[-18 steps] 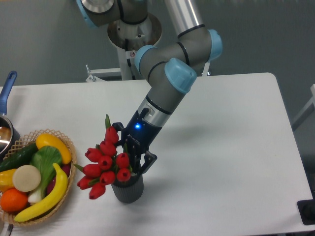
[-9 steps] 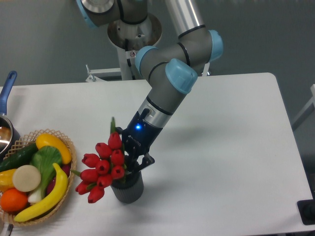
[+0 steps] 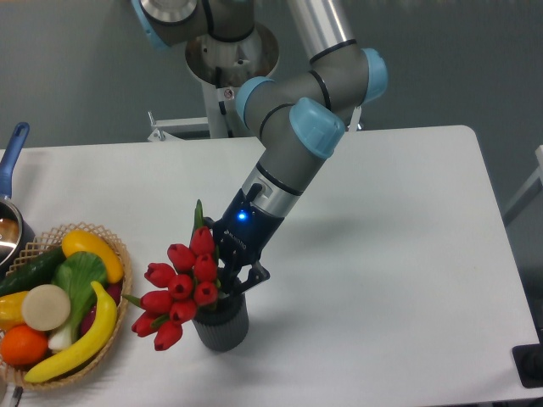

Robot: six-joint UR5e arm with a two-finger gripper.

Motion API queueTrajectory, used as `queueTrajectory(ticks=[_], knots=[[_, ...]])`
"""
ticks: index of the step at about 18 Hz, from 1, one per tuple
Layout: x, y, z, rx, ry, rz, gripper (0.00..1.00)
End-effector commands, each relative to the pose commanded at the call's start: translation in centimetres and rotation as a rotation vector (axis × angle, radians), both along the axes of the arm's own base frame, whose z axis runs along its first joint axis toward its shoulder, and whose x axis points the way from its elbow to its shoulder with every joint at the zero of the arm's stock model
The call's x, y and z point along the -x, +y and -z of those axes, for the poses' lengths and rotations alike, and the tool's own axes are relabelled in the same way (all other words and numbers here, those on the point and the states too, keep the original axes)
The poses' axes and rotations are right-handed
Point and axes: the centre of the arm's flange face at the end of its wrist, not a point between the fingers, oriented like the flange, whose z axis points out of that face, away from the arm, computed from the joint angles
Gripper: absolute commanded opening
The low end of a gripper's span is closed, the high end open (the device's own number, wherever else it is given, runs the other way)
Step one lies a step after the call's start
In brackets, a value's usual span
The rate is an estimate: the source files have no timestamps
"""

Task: Pick up the flowers from the vase
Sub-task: 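Close the gripper on the tulip stems, then lift the gripped tulips up and out of the grey vase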

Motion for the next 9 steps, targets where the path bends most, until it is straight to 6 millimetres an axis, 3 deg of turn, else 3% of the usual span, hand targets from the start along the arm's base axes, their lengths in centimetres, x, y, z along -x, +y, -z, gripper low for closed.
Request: queueTrajectory(ticks=[9], knots=[[-1.0, -1.3, -5.6, -0.054, -0.048, -0.068, 0.44]])
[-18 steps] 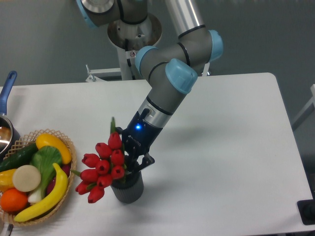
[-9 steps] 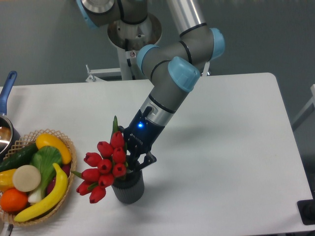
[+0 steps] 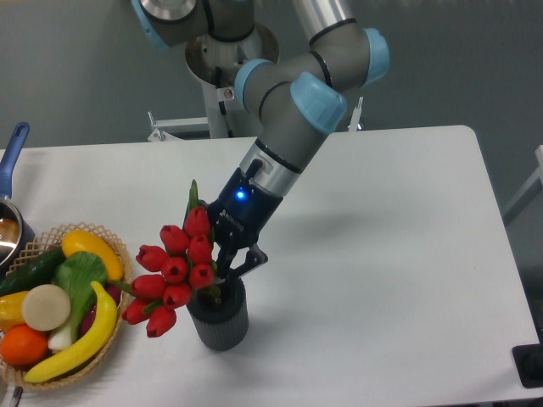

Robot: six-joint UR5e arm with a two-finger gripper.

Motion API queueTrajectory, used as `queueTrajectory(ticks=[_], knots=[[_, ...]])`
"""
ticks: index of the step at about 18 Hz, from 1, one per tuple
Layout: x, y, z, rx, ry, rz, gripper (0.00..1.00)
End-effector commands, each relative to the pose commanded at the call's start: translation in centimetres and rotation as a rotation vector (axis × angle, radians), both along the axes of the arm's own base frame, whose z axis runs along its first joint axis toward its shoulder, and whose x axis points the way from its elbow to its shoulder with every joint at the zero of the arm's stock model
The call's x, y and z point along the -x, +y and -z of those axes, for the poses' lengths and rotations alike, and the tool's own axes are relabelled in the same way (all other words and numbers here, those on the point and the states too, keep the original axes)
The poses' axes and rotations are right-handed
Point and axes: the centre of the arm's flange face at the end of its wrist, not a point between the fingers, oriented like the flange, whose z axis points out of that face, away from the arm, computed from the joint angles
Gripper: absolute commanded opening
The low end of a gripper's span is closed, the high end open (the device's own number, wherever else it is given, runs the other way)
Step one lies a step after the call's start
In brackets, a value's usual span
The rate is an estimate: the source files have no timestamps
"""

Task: Pick up the flowers from the vase
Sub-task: 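Lift the gripped tulips up and out of the grey vase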

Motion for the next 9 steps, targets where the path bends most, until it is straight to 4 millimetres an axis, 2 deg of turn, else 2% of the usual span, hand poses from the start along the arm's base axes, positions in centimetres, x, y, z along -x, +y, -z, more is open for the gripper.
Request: queueTrajectory(ticks=[3, 9], knots=[[0.9, -0.9, -1.4, -0.035, -0.027, -0.023, 0.44], [1.3, -0.8, -4.5, -0.084, -0.049, -0.035, 0.44]])
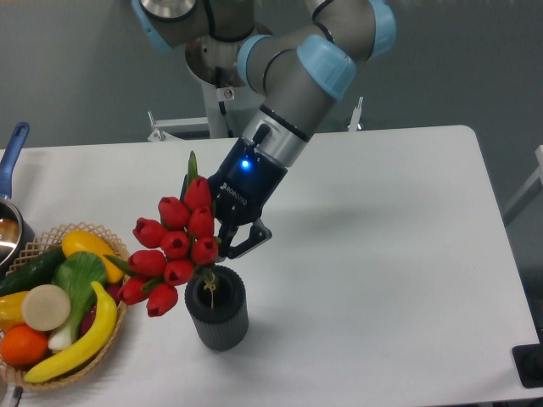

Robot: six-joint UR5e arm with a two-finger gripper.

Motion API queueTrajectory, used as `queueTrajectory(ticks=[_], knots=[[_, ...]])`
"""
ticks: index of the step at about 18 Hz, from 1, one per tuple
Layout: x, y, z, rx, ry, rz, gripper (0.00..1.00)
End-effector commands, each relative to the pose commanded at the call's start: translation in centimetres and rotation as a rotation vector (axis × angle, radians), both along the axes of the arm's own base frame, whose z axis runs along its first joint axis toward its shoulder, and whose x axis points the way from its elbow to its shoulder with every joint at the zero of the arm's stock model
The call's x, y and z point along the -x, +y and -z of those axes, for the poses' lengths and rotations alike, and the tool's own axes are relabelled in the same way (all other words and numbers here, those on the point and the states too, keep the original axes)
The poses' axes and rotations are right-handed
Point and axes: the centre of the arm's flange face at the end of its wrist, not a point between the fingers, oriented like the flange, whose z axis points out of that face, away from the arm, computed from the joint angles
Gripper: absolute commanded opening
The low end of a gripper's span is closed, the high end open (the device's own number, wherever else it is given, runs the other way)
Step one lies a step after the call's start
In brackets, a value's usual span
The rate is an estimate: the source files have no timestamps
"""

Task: Pick up the flowers from the vase
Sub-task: 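Lift the gripped tulips up and out of the grey vase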

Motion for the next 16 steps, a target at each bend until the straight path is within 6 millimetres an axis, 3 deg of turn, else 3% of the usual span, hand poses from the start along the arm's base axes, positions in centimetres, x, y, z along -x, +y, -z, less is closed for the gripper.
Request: queueTrajectory(ticks=[9, 13, 16], knots=[[2.0, -0.1, -6.8, -0.061, -0.049, -0.082, 0.44], [2.5, -0.5, -8.2, -0.069, -0.063, -0.108, 0.44], [3.7, -1.5, -8.2, -0.067, -0.067, -0.137, 0.44]])
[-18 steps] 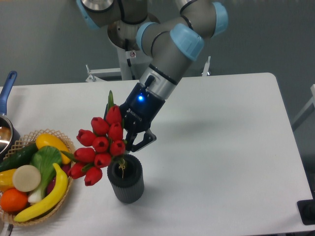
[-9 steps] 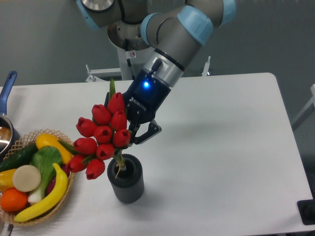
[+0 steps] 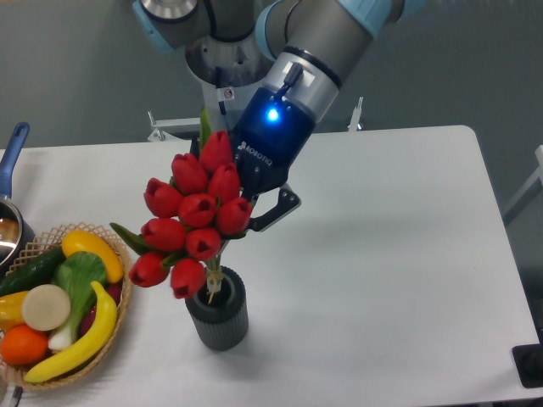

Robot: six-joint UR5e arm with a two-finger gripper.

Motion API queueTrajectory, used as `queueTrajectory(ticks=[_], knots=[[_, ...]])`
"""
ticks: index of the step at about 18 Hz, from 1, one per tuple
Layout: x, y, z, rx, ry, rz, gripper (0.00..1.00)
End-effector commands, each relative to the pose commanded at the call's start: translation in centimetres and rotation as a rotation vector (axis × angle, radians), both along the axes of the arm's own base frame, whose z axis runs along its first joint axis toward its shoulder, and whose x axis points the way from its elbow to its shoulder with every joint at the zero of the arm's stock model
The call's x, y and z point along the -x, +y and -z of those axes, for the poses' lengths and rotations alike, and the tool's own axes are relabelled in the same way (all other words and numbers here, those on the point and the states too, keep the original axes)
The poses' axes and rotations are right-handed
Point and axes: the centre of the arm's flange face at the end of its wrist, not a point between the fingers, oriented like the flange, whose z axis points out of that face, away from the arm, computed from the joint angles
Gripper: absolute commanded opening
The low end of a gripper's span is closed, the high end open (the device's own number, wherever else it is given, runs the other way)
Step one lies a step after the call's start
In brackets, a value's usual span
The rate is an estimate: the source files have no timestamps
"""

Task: Pick up the flowers from the vase
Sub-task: 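Lift the gripped tulips up and out of the grey vase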

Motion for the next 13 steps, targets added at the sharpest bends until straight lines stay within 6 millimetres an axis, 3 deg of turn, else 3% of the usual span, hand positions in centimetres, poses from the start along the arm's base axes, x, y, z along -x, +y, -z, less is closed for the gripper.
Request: queueTrajectory(ticks=[3, 9, 13], knots=[[1.7, -1.2, -1.5, -0.012, -0.002, -0.044, 0.44], [5.7, -4.1, -2.5, -0.068, 0.0, -0.068, 0.44], [7.3, -4.8, -1.3, -0.066, 0.029, -0.071, 0.44]])
